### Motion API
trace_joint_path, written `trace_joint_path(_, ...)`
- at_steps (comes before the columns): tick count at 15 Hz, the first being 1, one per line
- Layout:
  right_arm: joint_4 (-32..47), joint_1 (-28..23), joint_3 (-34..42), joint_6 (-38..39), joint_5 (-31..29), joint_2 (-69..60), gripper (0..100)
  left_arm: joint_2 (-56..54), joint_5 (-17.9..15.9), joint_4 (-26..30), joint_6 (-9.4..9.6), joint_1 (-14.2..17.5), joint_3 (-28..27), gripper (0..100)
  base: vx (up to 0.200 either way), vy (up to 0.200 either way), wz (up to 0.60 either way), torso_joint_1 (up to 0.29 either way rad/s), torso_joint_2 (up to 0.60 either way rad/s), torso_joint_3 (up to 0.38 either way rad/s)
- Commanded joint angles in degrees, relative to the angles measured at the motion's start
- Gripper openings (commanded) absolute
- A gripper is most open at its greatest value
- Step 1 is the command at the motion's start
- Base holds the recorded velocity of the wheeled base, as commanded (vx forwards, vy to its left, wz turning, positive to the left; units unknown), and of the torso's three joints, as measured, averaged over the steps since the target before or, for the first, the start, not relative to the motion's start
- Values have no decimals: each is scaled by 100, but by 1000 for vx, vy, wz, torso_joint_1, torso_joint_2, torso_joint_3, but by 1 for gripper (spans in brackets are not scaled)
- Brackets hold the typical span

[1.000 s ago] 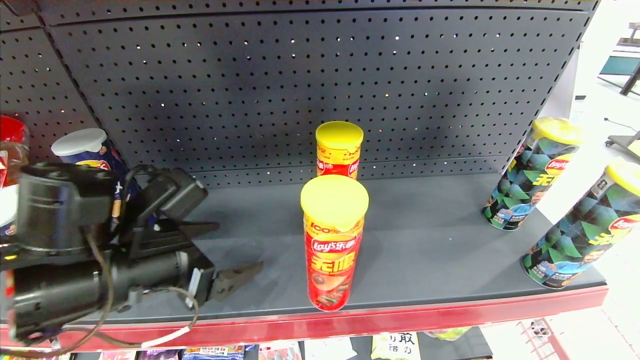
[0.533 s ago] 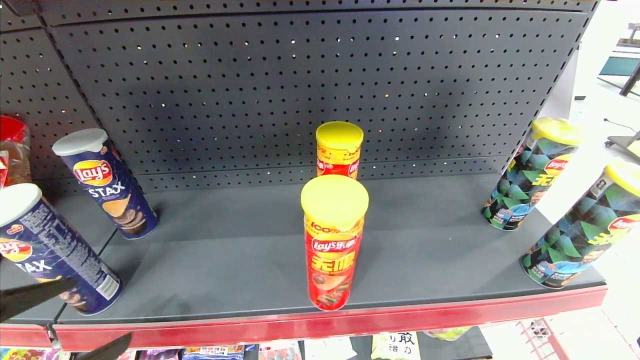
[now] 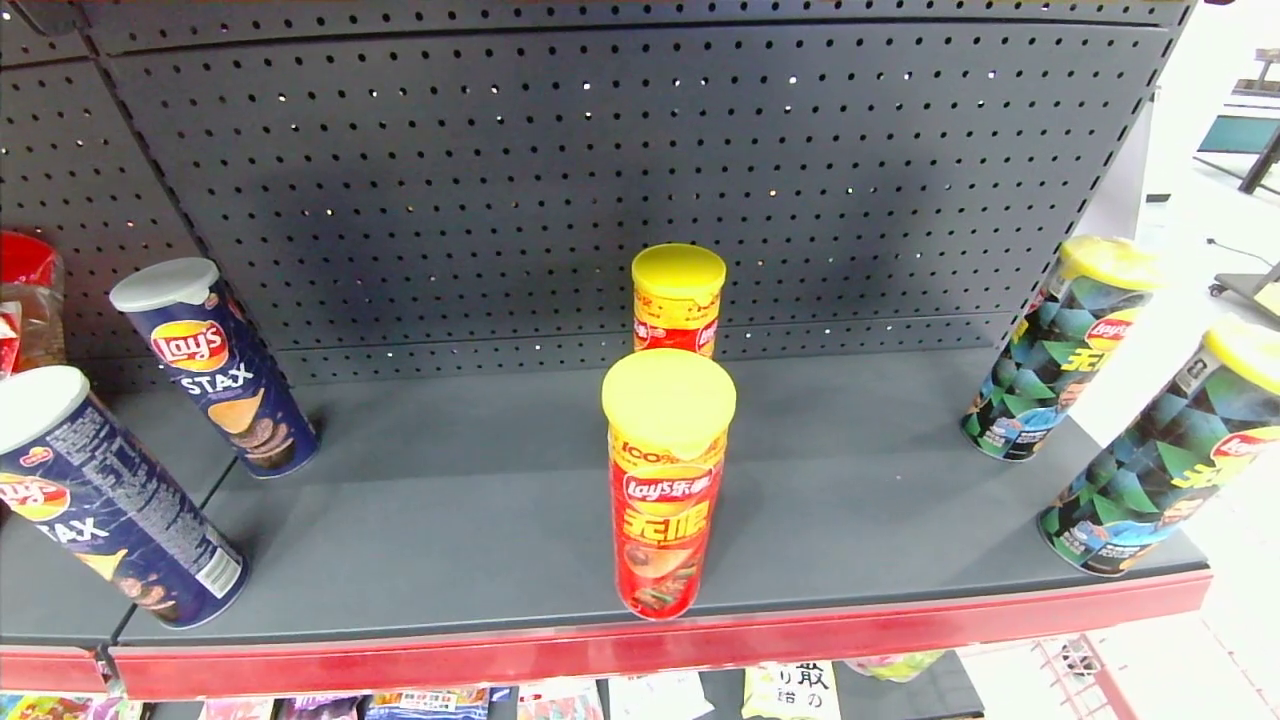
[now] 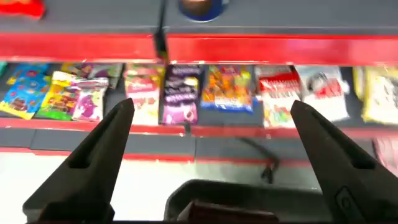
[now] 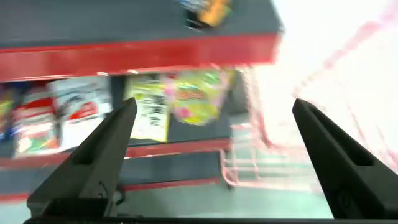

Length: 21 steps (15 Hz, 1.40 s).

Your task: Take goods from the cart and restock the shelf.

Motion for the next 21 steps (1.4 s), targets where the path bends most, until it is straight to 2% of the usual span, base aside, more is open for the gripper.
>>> trace_joint_path(1, 289, -984, 88, 89, 111, -486, 100, -903, -432, -797, 22, -19, 845, 100, 0, 0, 0, 0, 0, 0)
trace_joint_path(2, 183, -853, 132, 45, 595, -768, 100, -903, -775, -1166, 31, -10, 986, 100, 0, 0, 0, 0, 0, 0)
trace_joint_path(3, 34, -817, 220, -227, 1526, -1216, 100, -903, -757, -1518, 48, -10, 1179, 100, 0, 0, 0, 0, 0, 0)
trace_joint_path(4, -177, -897, 307, -359, 1957, -1233, 100, -903, -643, -1729, 48, -10, 1276, 100, 0, 0, 0, 0, 0, 0)
trace_joint_path(6, -256, -870, 334, -394, 1913, -1233, 100, -903, -1, -1878, 31, -10, 1364, 100, 0, 0, 0, 0, 0, 0)
trace_joint_path(7, -274, -879, 343, -412, 1816, -1233, 100, -903, 34, -2177, -22, -10, 1487, 100, 0, 0, 0, 0, 0, 0)
trace_joint_path(8, -283, -879, 351, -174, 1579, -1233, 100, -903, -36, -2652, -110, -10, 1715, 100, 0, 0, 0, 0, 0, 0)
trace_joint_path(9, -300, -879, 351, 160, 1307, -1233, 100, -903, -335, -3293, -127, -10, 2005, 100, 0, 0, 0, 0, 0, 0)
trace_joint_path(10, -634, -879, 510, -139, 1298, -1233, 100, -903, -599, -3698, 110, -10, 2295, 100, 0, 0, 0, 0, 0, 0)
trace_joint_path(11, -1267, -879, 738, -412, 1315, -1233, 100, -903, -599, -3627, 154, -10, 2295, 100, 0, 0, 0, 0, 0, 0)
trace_joint_path(12, -1724, -870, 1011, -271, 1447, -1216, 100, -903, -599, -3619, 154, -10, 2295, 100, 0, 0, 0, 0, 0, 0)
trace_joint_path(14, -1214, -879, 967, -271, 1685, -1225, 100, -903, -616, -3627, 180, -10, 2295, 100, 0, 0, 0, 0, 0, 0)
trace_joint_path(15, -1399, -879, 1011, -183, 1685, -1225, 100, -903, -625, -3619, 180, -10, 2295, 100, 0, 0, 0, 0, 0, 0)
trace_joint_path(21, -1399, -879, 1011, -113, 1667, -1233, 100, -903, -625, -3619, 198, -10, 2295, 100, 0, 0, 0, 0, 0, 0)
